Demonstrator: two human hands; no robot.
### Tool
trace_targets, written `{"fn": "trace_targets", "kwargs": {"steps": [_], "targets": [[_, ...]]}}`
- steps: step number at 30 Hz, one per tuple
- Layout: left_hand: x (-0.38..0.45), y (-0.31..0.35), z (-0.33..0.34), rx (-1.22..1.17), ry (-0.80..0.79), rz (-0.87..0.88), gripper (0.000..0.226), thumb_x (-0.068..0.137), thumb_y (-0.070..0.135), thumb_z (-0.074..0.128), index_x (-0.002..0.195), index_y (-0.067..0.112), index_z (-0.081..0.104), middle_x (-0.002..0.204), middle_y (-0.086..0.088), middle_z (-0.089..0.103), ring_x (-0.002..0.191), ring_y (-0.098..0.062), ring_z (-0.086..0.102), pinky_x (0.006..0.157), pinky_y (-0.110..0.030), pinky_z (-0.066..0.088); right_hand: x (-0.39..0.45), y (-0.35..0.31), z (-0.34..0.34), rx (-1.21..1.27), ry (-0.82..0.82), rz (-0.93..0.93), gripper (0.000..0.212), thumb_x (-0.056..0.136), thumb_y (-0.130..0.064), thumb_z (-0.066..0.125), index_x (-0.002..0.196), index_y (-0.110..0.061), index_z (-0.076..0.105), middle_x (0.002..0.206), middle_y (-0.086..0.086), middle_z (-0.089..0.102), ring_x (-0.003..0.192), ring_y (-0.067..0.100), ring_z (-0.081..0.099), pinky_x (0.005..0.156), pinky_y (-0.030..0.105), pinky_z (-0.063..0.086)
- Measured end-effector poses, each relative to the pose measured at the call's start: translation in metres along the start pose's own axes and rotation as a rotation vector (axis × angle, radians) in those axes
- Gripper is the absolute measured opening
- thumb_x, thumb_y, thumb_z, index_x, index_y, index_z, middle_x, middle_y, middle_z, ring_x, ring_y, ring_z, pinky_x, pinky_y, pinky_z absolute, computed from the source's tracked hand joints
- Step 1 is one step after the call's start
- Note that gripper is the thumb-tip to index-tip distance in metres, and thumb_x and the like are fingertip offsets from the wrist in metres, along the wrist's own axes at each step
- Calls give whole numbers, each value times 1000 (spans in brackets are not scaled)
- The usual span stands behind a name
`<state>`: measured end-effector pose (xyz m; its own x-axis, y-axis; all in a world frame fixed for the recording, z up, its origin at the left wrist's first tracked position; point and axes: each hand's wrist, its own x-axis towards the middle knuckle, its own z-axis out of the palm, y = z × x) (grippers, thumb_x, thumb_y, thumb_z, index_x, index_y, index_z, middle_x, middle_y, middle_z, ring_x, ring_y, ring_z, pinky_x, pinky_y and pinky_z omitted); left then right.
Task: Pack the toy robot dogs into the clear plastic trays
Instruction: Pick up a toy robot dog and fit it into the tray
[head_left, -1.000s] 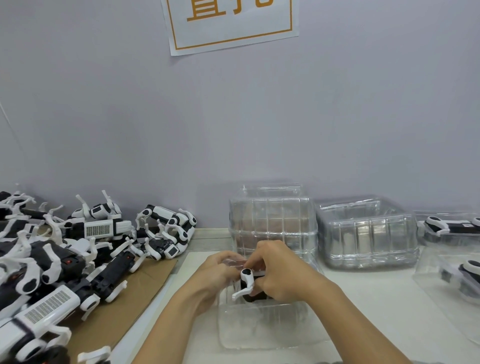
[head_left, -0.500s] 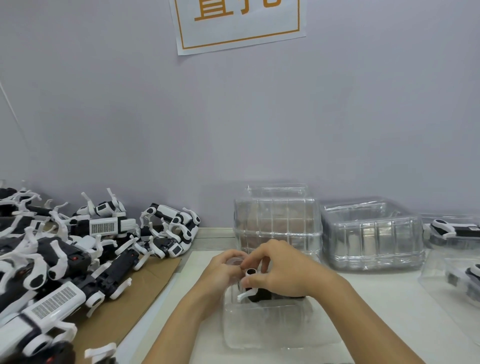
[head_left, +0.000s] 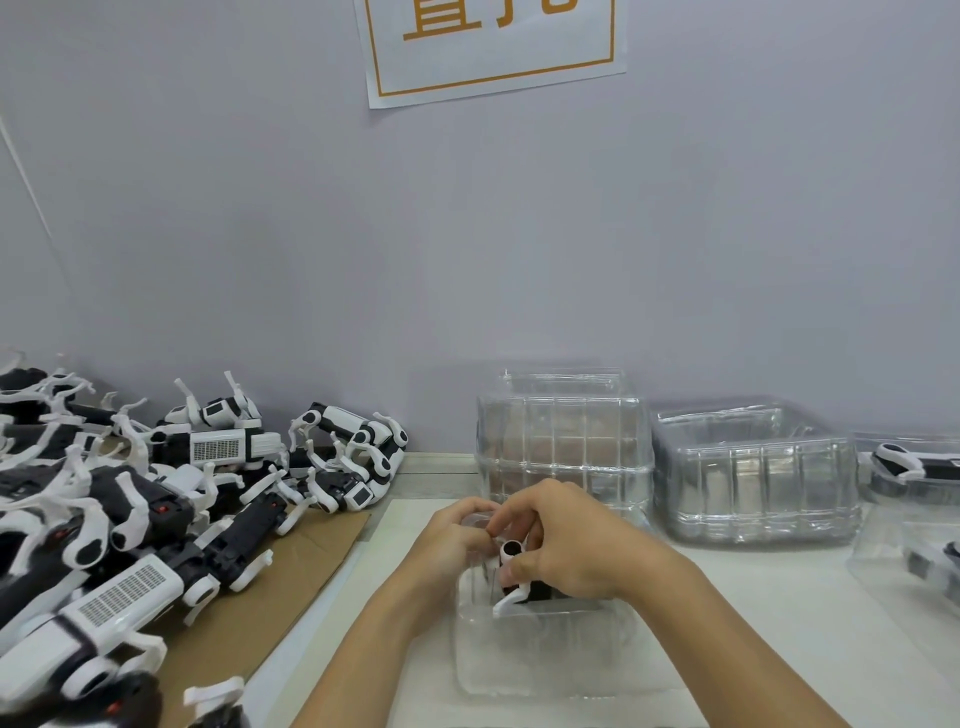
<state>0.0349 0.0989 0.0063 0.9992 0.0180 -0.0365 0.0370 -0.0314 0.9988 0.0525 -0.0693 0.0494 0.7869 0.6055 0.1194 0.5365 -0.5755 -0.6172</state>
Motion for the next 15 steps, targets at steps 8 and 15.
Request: {"fn": "trace_targets", "kwargs": {"steps": [8, 15], "targets": [[2, -4, -2, -73, 1, 7, 44, 56, -2, 52, 97, 3, 68, 86, -16, 72, 66, -25, 63, 58, -30, 50, 3, -6, 6, -5, 42, 27, 41, 72, -30, 88, 110, -28, 72, 102, -6, 63, 87, 6, 60, 71, 18, 45], [2, -6, -5, -46, -19, 35, 35, 67, -7, 55, 99, 0, 67, 88, -13, 74, 65, -19, 67, 56, -24, 52, -4, -11, -5, -70, -19, -12, 32, 74, -32, 86, 104, -30, 78, 79, -12, 62, 71, 5, 60, 62, 17, 48]]}}
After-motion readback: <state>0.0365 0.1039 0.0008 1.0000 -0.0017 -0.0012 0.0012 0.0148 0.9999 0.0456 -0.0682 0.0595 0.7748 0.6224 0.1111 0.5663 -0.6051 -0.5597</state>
